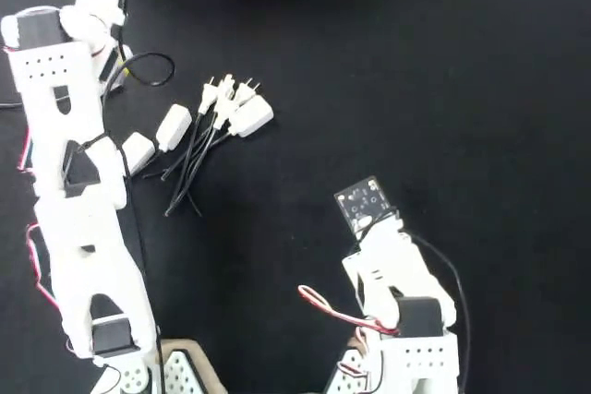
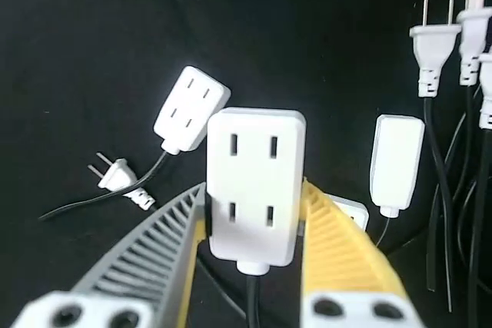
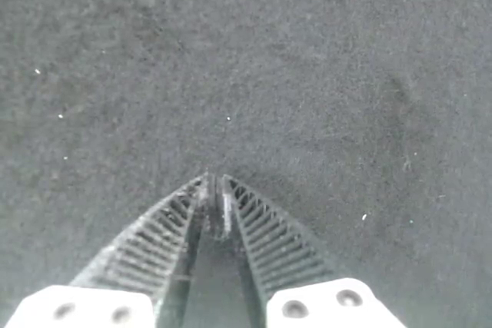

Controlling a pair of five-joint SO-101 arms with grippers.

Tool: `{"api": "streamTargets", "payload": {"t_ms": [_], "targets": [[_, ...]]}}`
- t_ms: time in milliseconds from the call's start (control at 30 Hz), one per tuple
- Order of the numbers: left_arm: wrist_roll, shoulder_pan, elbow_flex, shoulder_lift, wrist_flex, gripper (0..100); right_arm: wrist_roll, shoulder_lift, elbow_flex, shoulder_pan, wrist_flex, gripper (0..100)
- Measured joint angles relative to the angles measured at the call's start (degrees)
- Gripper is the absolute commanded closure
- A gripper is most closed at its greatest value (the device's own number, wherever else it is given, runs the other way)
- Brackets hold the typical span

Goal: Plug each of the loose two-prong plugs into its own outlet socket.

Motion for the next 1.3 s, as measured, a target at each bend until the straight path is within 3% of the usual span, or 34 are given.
{"api": "streamTargets", "payload": {"t_ms": [300,733,933,1300], "targets": [[0.6,1.2,19.4,-27.4,0.2,96,0.0,0.0,0.0,0.0,0.0,98.2],[2.5,21.7,93.5,-95.0,-4.4,96,0.0,0.0,0.0,0.0,0.0,98.2],[1.5,24.7,115.9,-99.5,-11.9,96,0.0,0.0,0.0,0.0,0.0,98.2],[-1.1,34.6,132.0,-99.5,-17.2,97,0.0,0.0,0.0,0.0,0.0,98.2]]}}
